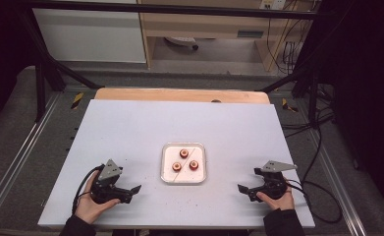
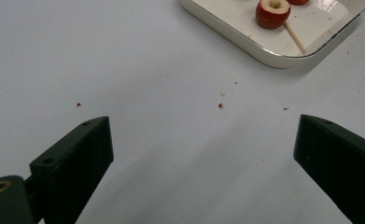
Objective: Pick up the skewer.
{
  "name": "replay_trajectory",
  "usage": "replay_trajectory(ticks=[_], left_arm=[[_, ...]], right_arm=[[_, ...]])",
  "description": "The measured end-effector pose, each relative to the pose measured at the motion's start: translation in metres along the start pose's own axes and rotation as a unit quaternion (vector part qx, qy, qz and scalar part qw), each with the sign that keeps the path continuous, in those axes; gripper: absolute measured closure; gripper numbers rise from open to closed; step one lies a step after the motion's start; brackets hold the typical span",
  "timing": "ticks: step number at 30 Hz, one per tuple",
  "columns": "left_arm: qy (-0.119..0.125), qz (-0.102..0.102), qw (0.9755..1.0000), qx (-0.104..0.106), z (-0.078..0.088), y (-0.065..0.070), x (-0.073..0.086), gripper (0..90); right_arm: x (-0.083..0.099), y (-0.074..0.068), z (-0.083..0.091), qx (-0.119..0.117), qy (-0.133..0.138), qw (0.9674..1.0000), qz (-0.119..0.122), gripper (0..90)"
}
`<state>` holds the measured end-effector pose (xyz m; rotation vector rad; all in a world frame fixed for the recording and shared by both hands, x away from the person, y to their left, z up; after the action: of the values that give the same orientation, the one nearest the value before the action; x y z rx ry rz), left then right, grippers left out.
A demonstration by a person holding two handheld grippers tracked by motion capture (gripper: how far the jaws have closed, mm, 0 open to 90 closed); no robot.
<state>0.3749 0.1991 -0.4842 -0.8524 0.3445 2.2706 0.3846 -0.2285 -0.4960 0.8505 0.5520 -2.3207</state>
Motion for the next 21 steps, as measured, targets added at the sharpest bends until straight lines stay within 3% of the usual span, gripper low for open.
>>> replay_trajectory(ticks=[12, 21], left_arm=[[-0.013, -0.011, 0.9999, -0.004, -0.007, 0.016, -0.014, 5.0], [-0.012, -0.019, 0.9997, -0.009, -0.01, 0.034, -0.043, 5.4]], right_arm=[[0.001, 0.0, 0.0, -0.001, -0.004, 1.0, 0.0, 0.6], [0.0, 0.0, -0.001, -0.001, -0.003, 1.0, 0.0, 0.7]])
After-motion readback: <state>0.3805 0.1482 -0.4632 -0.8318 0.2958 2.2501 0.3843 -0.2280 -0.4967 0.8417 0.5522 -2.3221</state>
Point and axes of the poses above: each handheld gripper's, and its own axes: z roughly backward along the jaws, x roughly out of its underside, y roughly to its right, the point moved 7 cm from there along -z, roughly forward along the jaws, and after that the axes turned 8 degrees about -y, right-handed, at the moved point
